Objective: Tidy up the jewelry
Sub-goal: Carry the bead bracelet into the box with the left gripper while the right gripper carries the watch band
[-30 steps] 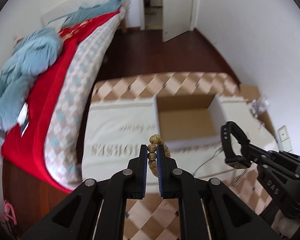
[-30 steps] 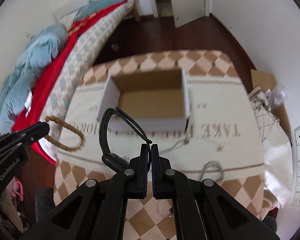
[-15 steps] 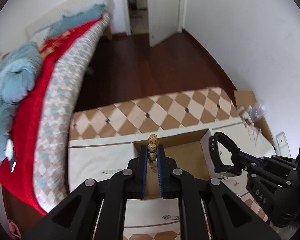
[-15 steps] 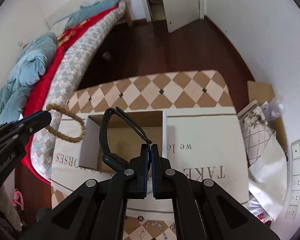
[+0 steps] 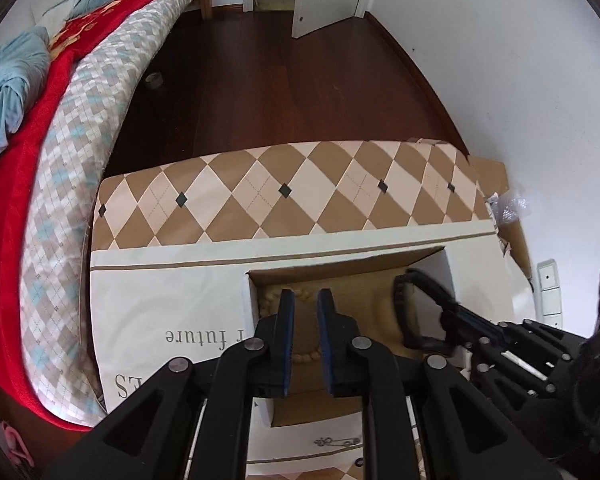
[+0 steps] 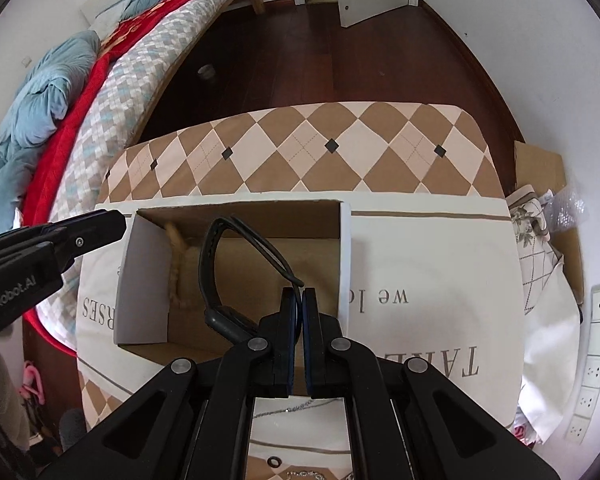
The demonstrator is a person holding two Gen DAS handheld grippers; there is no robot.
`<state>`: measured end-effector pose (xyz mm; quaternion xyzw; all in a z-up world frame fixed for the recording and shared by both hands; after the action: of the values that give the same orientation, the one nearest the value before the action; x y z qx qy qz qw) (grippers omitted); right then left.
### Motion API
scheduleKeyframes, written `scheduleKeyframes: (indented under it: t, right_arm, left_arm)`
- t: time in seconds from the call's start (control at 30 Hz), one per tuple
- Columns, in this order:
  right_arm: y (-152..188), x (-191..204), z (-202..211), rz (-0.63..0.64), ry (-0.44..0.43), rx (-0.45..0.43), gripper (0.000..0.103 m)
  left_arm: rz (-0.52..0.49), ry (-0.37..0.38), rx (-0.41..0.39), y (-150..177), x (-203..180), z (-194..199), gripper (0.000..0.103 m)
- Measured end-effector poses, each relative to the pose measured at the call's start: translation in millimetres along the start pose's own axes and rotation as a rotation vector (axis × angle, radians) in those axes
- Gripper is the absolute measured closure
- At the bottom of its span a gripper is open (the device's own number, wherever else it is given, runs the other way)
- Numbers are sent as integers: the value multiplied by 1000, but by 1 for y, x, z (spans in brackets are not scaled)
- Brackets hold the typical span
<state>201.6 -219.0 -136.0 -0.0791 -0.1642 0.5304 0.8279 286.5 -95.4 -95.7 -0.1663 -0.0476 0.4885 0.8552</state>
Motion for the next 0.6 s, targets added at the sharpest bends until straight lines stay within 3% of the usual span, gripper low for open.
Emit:
scheduleKeyframes:
  t: [0.07, 0.1, 0.13, 0.17, 0.2, 0.27, 0.33, 0.37, 0.4, 0.6]
  right_arm:
    - [-2, 3, 0, 4, 4, -3, 85]
    - [-2, 3, 2, 2, 10, -10, 70]
    - [-2, 4, 4, 5, 19, -22, 61]
    - [-1, 4, 8, 4, 22, -38, 48]
    - [-1, 3, 11, 2, 25, -47, 41]
    - [1, 1, 17, -2, 46, -68, 38]
    - [4, -1, 22, -3, 68, -80, 22]
    - [6, -2, 24, -2, 90, -88, 8]
    - [10, -3, 25, 4, 117, -93, 1]
    - [33, -8, 22, 34, 169, -88, 0]
  left_arm:
    - [-3, -10, -14, -1, -1, 5, 81]
    - [-4, -20, -25, -2, -1, 7, 80]
    - [-8, -34, -32, -1, -1, 10, 79]
    - [-11, -51, -43, 0, -1, 13, 73]
    - [-12, -67, -60, 2, 0, 16, 66]
    - [-12, -119, -96, 7, 1, 22, 19]
    - [-5, -188, -140, 16, 3, 28, 13]
    - [-5, -209, -144, 21, 5, 29, 7]
    - [0, -224, -135, 26, 7, 28, 2]
    - [40, -276, -135, 56, 15, 23, 0]
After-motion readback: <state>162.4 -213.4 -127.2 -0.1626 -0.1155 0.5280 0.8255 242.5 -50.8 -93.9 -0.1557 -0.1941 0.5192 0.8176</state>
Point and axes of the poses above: each gripper's, at about its wrist camera, not at the fingertips, and z roughly against the way its jaws point, x to its left, y to its underside, the point moved 1 cm from there along -z, roughly the way its jaws point, and after that the axes turned 9 degrees about -z, right-handed, at the moved point
